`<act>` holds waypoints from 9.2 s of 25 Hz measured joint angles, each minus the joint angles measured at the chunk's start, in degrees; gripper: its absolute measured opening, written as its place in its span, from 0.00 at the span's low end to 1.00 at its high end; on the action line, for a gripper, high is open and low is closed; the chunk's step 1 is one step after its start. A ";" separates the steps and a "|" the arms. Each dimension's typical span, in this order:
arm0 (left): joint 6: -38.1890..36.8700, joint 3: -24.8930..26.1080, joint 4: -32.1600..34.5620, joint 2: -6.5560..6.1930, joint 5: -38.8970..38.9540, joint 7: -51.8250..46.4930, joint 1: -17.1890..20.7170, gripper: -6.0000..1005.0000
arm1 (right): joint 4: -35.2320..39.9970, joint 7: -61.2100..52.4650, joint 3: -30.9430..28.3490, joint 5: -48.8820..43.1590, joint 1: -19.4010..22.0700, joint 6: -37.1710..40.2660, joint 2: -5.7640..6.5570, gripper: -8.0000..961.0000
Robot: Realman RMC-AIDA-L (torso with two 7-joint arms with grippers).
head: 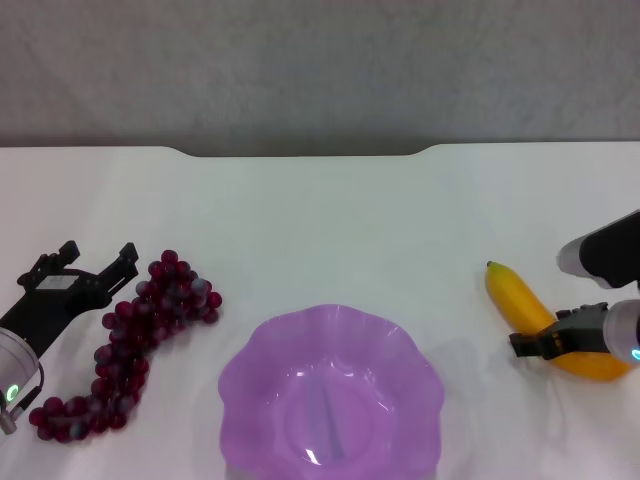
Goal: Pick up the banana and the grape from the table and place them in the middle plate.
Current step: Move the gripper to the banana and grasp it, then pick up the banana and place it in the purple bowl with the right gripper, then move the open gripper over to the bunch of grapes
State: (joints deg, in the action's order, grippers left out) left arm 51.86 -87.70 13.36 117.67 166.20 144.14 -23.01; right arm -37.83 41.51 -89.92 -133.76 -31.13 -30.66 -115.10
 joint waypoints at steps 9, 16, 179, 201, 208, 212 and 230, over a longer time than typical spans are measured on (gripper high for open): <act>0.00 0.08 0.00 0.02 0.00 -0.02 0.01 0.89 | 0.92 -0.17 2.49 0.00 -0.41 2.99 -0.11 0.75; 0.00 0.06 0.00 0.02 0.00 -0.01 0.02 0.89 | 0.96 -0.21 5.18 0.01 -0.24 5.30 -0.13 0.53; -1.95 1.71 55.62 -1.12 -136.01 -110.57 0.63 0.89 | 22.99 -44.13 55.20 9.75 6.28 85.36 -0.21 0.82; -7.25 4.60 40.35 -0.91 -134.61 -103.98 -4.61 0.89 | 22.70 -44.14 55.20 9.75 6.32 85.44 -0.30 0.82; -10.54 4.55 38.32 -0.85 -134.56 -103.98 -4.71 0.89 | 22.62 -44.19 55.20 9.75 6.60 85.81 -0.30 0.82; -11.18 4.43 37.75 -0.85 -134.55 -104.08 -4.88 0.88 | 22.63 -44.21 55.20 9.75 6.61 85.87 -0.30 0.82; -14.92 4.32 36.97 -0.72 -133.63 -104.49 -4.23 0.55 | 22.63 -44.24 55.83 9.66 6.69 86.08 -0.30 0.82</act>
State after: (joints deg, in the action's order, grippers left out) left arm 36.94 -83.38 50.33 116.95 32.57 39.65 -27.24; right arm -15.20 -2.73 -34.08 -124.10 -24.44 55.42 -115.40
